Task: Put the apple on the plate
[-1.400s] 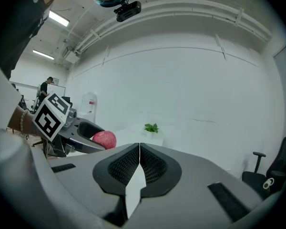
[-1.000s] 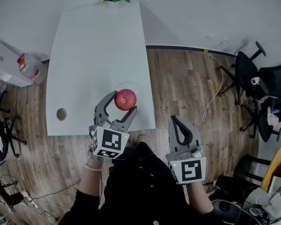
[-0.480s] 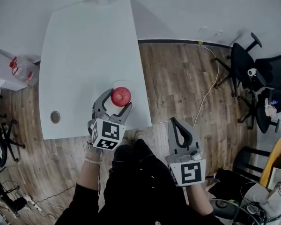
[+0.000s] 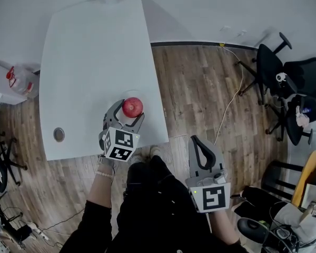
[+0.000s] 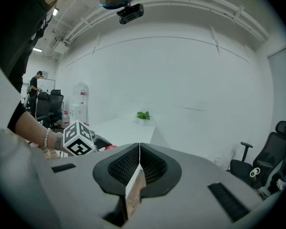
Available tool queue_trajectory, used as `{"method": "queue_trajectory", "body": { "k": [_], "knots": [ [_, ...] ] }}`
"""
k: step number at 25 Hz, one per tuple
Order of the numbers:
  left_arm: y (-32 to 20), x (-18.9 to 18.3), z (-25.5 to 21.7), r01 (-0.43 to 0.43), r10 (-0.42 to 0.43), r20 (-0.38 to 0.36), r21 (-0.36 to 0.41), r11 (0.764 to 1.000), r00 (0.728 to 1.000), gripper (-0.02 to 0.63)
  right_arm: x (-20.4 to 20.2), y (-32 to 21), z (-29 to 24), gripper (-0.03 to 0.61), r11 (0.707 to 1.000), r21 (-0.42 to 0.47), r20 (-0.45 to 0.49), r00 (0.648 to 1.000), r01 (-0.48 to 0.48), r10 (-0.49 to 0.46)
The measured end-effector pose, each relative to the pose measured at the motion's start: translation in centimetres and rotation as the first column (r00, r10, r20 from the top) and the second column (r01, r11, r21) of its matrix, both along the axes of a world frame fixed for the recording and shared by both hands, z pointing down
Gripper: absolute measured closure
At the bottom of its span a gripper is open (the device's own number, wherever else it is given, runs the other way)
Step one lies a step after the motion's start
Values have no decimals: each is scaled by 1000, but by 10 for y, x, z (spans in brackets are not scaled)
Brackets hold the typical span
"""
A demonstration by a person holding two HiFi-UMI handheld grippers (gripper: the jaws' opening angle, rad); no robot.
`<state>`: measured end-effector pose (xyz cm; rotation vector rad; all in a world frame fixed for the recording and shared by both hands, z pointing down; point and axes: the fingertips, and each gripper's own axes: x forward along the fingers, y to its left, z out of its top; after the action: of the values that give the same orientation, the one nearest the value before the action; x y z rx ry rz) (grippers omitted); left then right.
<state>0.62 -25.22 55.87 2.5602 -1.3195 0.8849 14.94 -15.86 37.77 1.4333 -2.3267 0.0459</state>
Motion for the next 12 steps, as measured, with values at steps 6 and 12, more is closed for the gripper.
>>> {"method": "queue_trajectory", "body": {
  "k": [6,12],
  "knots": [
    [-3,-3,20,32,-32,22,-18,999,999,265,7,7,6,537,1000,-15,-14,1000,-12,12],
    [-5,-2,33,56,-55,38,-26,998,998,265,13,14,10,537,999,-27,-24,999,-27,26]
  ]
}}
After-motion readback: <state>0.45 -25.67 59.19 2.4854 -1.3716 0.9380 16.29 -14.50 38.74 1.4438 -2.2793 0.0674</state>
